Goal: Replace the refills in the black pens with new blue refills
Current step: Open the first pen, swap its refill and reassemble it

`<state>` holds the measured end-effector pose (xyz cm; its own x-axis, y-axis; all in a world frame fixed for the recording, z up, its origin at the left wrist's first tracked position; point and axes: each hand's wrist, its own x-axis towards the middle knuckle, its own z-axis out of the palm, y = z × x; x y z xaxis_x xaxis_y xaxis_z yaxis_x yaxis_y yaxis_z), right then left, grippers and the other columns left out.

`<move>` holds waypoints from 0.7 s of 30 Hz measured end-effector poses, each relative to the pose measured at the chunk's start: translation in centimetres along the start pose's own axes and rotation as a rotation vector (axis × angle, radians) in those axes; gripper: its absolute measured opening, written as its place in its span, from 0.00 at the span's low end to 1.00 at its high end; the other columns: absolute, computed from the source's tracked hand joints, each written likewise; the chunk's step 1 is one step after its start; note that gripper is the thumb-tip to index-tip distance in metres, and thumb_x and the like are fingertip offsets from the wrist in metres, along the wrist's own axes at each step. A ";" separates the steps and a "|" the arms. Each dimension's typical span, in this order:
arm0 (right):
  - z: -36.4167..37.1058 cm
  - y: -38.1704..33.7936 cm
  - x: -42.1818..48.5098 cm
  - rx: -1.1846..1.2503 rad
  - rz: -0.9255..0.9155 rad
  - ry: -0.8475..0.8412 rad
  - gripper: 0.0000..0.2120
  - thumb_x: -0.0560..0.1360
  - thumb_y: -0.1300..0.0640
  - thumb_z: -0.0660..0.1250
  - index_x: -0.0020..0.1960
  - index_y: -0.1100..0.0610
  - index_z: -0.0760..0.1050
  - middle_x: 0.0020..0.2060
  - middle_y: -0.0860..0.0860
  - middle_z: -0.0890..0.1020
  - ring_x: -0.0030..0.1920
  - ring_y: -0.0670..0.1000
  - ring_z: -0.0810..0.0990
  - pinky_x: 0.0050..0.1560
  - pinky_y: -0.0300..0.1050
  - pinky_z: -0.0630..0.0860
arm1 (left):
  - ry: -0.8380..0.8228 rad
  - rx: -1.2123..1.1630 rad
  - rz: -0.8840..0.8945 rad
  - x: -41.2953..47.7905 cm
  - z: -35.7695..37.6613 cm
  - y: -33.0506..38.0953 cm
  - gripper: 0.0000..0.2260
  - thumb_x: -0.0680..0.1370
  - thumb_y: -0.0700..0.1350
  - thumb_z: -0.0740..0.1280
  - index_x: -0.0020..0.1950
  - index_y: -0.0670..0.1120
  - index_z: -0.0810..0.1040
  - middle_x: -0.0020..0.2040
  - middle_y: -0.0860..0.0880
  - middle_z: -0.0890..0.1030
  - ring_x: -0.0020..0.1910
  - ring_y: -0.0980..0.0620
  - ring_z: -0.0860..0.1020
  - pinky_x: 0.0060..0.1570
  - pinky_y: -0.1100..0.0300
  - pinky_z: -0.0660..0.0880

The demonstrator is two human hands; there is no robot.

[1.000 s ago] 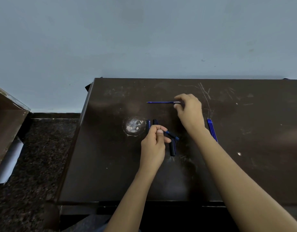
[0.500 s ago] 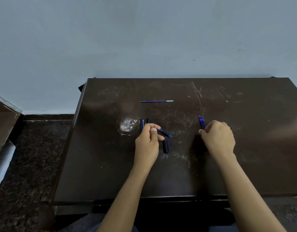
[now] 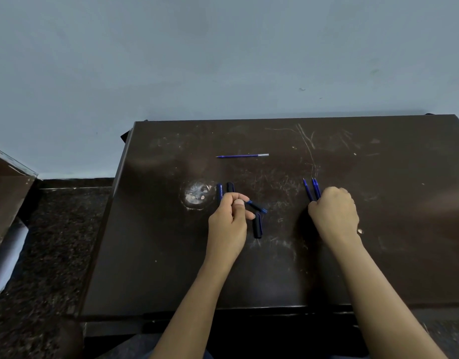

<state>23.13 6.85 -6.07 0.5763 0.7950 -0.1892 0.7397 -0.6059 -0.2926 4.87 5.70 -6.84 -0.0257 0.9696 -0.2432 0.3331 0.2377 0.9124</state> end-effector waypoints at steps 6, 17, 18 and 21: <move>-0.4 -0.2 0.3 0.187 -0.295 0.194 0.08 0.74 0.63 0.63 0.42 0.67 0.76 0.48 0.60 0.74 0.49 0.59 0.72 0.49 0.52 0.71 | -0.022 0.034 0.027 0.0 -0.1 -0.2 0.09 0.81 0.48 0.59 0.48 0.53 0.79 0.37 0.56 0.82 0.33 0.69 0.75 0.36 0.77 0.68; 0.0 -3.8 -1.6 1.488 -0.189 -0.281 0.07 0.79 0.66 0.56 0.45 0.60 0.70 0.39 0.55 0.80 0.37 0.49 0.82 0.38 0.39 0.79 | -0.067 -0.010 0.114 -0.3 -0.2 -0.2 0.13 0.82 0.50 0.57 0.49 0.55 0.82 0.35 0.53 0.82 0.37 0.64 0.78 0.38 0.74 0.71; 0.1 -3.9 -1.7 1.506 -0.199 -0.304 0.06 0.79 0.66 0.56 0.47 0.60 0.70 0.39 0.55 0.80 0.39 0.50 0.82 0.40 0.39 0.80 | -0.068 -0.012 0.115 -0.2 -0.2 -0.2 0.13 0.82 0.51 0.57 0.49 0.55 0.82 0.34 0.53 0.82 0.36 0.65 0.78 0.38 0.74 0.71; 0.4 -4.0 -2.0 1.507 -0.240 -0.340 0.05 0.79 0.66 0.57 0.48 0.60 0.70 0.39 0.55 0.80 0.41 0.51 0.83 0.41 0.40 0.81 | -0.069 -0.011 0.116 -0.2 -0.2 -0.3 0.13 0.81 0.51 0.58 0.49 0.56 0.82 0.34 0.53 0.82 0.33 0.63 0.77 0.36 0.71 0.73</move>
<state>18.88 7.63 -4.91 0.2440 0.9601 -0.1366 -0.3373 -0.0480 -0.9402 4.59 5.44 -6.95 0.0772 0.9845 -0.1575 0.3202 0.1252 0.9391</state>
